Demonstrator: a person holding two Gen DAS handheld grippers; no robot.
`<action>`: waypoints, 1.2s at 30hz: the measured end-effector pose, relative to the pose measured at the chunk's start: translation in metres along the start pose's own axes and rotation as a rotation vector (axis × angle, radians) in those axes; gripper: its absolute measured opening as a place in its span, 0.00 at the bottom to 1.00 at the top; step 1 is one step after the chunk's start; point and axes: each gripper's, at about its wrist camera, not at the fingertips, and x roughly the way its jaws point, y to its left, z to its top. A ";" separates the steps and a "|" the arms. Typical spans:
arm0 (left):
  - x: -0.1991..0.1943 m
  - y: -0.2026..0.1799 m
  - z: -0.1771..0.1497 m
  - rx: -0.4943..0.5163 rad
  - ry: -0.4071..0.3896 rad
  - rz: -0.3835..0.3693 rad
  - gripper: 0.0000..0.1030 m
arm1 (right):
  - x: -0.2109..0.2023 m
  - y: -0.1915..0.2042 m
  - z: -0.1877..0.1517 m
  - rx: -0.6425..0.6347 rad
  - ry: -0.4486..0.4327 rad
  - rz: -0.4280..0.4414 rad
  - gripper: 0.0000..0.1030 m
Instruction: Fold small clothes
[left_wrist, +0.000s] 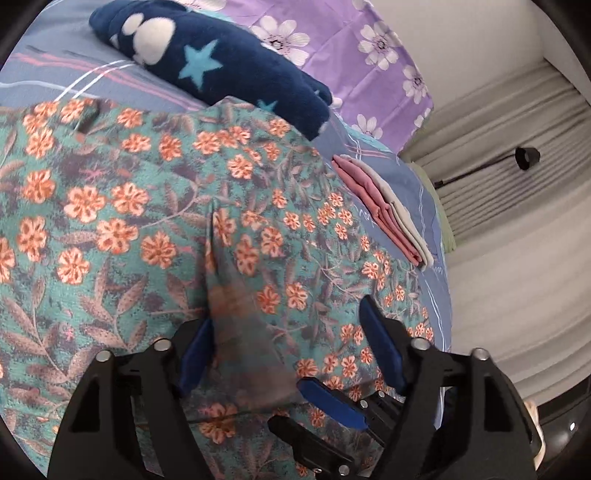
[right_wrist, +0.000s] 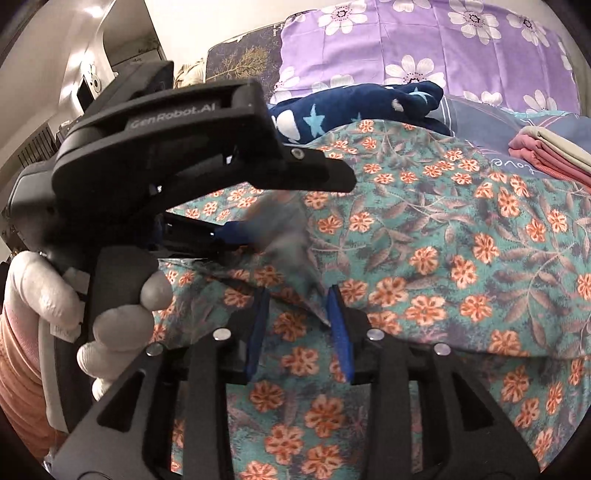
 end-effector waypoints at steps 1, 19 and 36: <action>0.001 0.000 0.000 0.016 -0.001 0.028 0.33 | 0.000 -0.002 0.000 0.010 0.000 0.008 0.33; -0.133 -0.092 0.029 0.404 -0.277 0.063 0.03 | -0.045 -0.103 -0.029 0.404 -0.026 -0.068 0.20; -0.139 0.036 0.001 0.360 -0.316 0.493 0.26 | -0.066 -0.054 -0.041 0.199 0.045 -0.106 0.49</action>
